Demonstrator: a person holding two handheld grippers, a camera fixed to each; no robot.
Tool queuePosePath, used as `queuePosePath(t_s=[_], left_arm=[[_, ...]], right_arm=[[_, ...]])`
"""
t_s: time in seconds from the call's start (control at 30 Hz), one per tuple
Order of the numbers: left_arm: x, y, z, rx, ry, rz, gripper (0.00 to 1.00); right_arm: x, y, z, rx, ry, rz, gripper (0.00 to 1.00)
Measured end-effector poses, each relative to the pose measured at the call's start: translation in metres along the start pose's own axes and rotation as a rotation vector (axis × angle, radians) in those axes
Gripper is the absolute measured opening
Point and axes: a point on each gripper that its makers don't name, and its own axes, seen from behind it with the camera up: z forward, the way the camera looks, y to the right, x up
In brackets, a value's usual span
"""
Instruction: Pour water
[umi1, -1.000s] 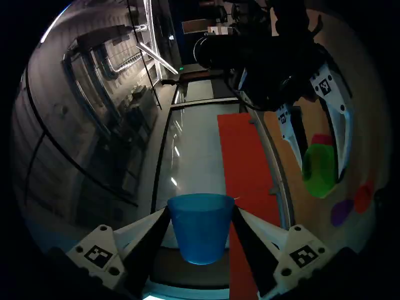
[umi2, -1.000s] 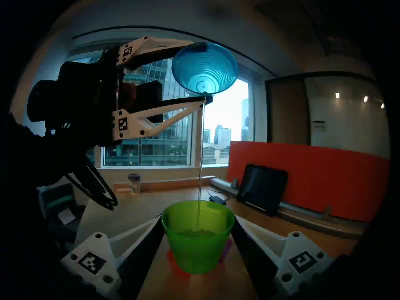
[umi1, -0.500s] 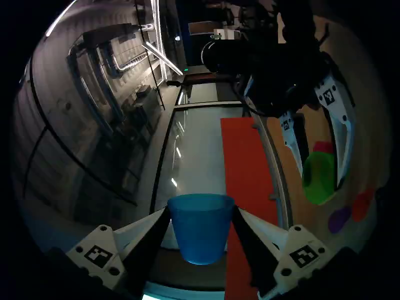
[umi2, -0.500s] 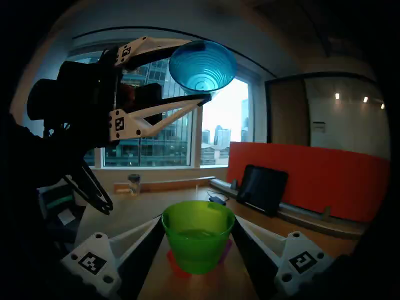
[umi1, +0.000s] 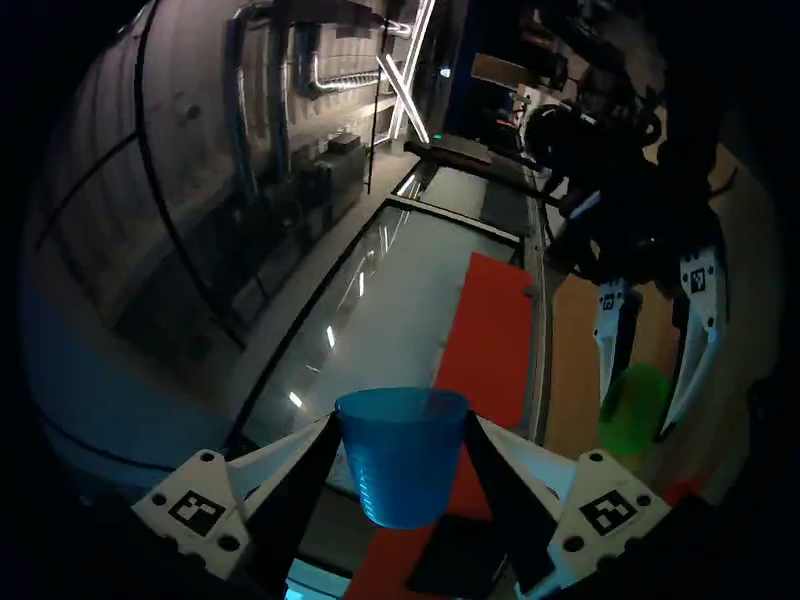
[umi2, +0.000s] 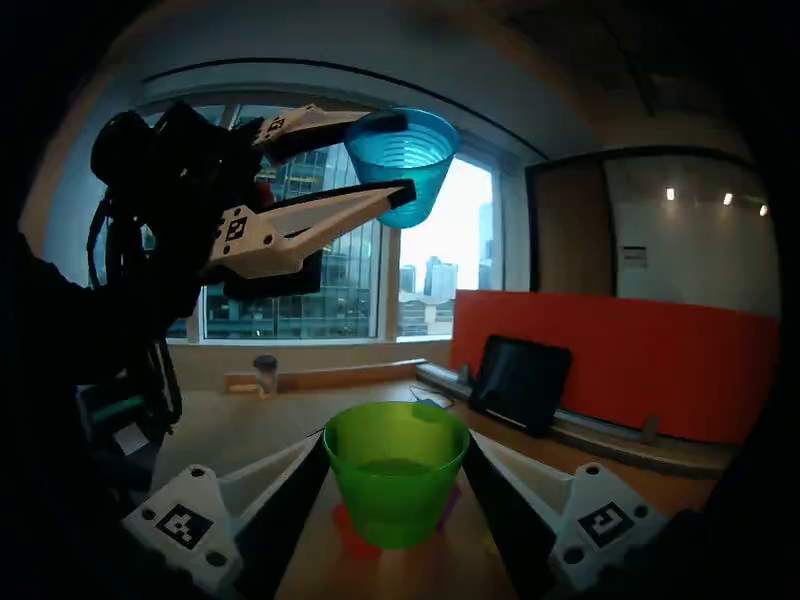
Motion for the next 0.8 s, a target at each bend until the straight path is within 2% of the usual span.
queuePosePath(t_s=[0.23, 0.8], left_arm=[[-0.014, -0.005, -0.001, 0.013, -0.019, -0.178, 0.87], [-0.055, -0.016, -0.003, 0.04, -0.101, -0.693, 0.87]], right_arm=[[0.001, 0.0, -0.001, -0.003, 0.004, -0.008, 0.92], [0.007, 0.004, -0.005, -0.018, 0.014, -0.014, 0.91]])
